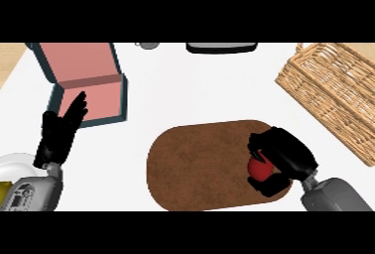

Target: Pick the tomato from the cutting board and place it in the basket

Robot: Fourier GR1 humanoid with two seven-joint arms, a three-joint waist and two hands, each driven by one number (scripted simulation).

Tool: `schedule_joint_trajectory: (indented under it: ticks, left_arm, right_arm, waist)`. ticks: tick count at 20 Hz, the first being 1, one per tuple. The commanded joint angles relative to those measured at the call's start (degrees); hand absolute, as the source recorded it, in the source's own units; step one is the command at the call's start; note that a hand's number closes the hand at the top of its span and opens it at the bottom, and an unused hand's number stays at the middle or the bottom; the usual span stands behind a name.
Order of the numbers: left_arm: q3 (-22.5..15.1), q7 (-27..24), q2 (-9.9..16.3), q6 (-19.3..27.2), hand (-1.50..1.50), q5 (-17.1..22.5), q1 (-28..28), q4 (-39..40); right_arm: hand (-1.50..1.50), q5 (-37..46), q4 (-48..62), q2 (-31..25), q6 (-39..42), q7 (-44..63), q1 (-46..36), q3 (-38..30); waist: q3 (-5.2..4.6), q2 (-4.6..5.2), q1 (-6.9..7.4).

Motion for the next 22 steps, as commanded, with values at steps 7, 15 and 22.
schedule_joint_trajectory:
  ticks: [7,15,22]
  left_arm:
    - [-0.8,0.9,-1.0,1.3,0.00,-1.4,1.2,-0.8]
    - [0.1,2.9,0.7,-0.9,0.00,-0.1,-0.9,-2.9]
    - [-1.7,0.1,-1.7,-0.5,0.00,-1.8,-1.4,0.3]
  right_arm:
    - [1.50,-25.6,-32.9,4.9,11.1,13.1,9.6,-13.0]
    - [1.50,-48.1,-48.9,1.2,19.4,40.5,-1.8,-31.4]
    - [1.50,-63.7,-40.5,-10.0,17.2,59.3,-23.4,-42.1]
  waist:
    - [0.16,0.10,-0.79]
    - [0.15,0.57,1.68]
    - [0.11,0.78,2.34]
